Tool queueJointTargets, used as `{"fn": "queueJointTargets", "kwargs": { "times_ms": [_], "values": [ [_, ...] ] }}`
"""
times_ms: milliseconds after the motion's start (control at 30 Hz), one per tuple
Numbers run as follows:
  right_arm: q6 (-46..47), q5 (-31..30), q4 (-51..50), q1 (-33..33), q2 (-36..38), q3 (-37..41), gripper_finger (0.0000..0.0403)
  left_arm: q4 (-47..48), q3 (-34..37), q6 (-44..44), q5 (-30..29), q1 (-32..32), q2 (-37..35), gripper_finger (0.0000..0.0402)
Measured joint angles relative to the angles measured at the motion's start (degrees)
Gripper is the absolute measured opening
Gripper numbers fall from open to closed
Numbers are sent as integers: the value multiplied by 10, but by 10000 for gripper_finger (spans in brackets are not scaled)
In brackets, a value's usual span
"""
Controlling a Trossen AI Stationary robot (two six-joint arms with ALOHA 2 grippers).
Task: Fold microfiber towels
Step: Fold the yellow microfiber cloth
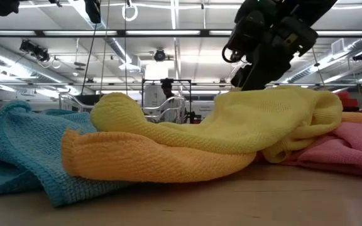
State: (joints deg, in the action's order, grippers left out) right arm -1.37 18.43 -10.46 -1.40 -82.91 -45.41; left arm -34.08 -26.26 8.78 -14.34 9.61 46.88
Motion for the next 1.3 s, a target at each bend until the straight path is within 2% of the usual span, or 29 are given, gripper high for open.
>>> {"fn": "queueJointTargets", "kwargs": {
  "times_ms": [200,400,567,667,933,1167,1300],
  "values": [
    [-6,-2,0,20,0,0,123,0,0,0,0,0,0,16],
    [-6,-3,-3,20,0,0,60,4,0,-4,0,0,0,16],
    [27,-4,-8,20,14,0,12,11,0,-5,46,0,2,16],
    [30,-21,-12,22,42,0,7,4,0,-5,63,0,16,16],
    [46,-127,-47,61,111,-8,5,-79,0,-5,63,12,94,14],
    [77,-220,-192,102,108,-120,4,-105,-50,-5,67,20,164,17],
    [89,-238,-273,110,99,-183,4,-82,-84,-4,83,38,219,22]
  ]
}}
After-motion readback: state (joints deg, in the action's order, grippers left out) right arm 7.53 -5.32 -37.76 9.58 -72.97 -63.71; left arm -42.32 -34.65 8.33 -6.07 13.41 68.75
